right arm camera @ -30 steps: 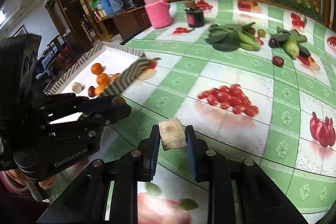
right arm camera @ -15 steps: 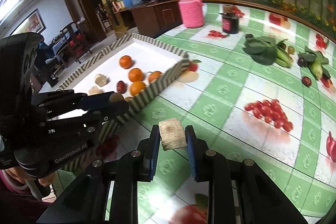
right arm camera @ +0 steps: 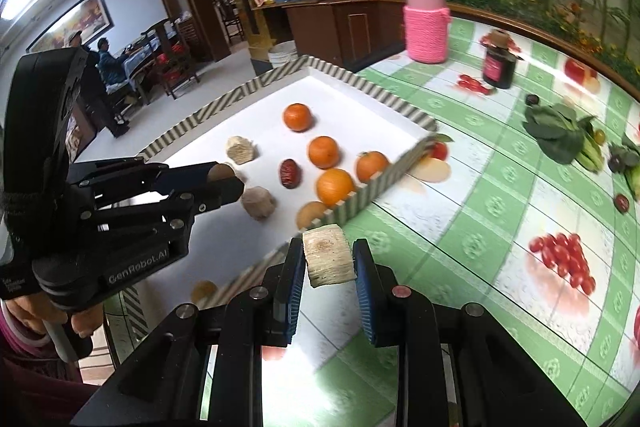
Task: Organize fruits
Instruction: 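Carry the beige cube and brown fruit into the white tray and open both grippers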
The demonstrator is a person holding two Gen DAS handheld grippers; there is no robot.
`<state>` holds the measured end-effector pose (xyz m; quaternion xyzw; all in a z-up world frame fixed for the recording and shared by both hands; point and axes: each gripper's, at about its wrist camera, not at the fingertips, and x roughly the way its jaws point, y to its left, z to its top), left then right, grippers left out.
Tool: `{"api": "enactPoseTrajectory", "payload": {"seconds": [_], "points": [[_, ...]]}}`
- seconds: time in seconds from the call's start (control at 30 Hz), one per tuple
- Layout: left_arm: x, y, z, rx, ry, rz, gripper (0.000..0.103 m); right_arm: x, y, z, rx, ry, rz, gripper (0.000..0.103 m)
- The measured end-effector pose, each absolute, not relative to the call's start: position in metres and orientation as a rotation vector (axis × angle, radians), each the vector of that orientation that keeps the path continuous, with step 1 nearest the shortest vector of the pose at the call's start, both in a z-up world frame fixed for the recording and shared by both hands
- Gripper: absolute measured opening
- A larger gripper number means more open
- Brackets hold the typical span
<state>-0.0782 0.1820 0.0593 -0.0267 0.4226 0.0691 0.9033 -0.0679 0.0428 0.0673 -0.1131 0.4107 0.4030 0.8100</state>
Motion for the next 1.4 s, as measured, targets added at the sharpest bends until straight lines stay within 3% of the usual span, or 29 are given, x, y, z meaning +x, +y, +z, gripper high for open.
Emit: {"api": "enactPoseTrajectory", "payload": {"seconds": [0.37,0.6,0.67,0.77,0.93,1.0,1.03,1.07,1.4], "points": [[-0.089,0.238,0.05,-0.128,0.898,0.243,0.019,-0.072,0.085,0.064,-0.303,0.875,0.926,0.024],[-0.091,0.247,0.046,-0.156,0.902,0.244,0.019,-0.054,0.054,0.069,-0.253,0.885,0.863,0.026],[-0.089,0.247,0.046,-0.16,0.899,0.238,0.019,-0.047,0.038,0.069,-0.212,0.899,0.842,0.038],[-0.088,0.246,0.046,-0.162,0.898,0.231,0.019,-0.047,0.028,0.062,-0.22,0.908,0.845,0.049],[-0.088,0.246,0.045,-0.159,0.907,0.231,0.019,-0.057,0.041,0.039,-0.251,0.956,0.896,0.051],[-0.088,0.246,0.045,-0.157,0.907,0.233,0.019,-0.057,0.052,0.031,-0.269,0.965,0.907,0.046],[-0.089,0.247,0.046,-0.158,0.906,0.235,0.019,-0.057,0.058,0.025,-0.296,0.975,0.896,0.036],[-0.09,0.248,0.047,-0.158,0.904,0.237,0.019,-0.056,0.062,0.021,-0.318,0.987,0.872,0.019],[-0.09,0.264,0.045,-0.173,0.911,0.265,0.019,-0.056,0.049,0.058,-0.273,0.905,0.887,0.019]]}}
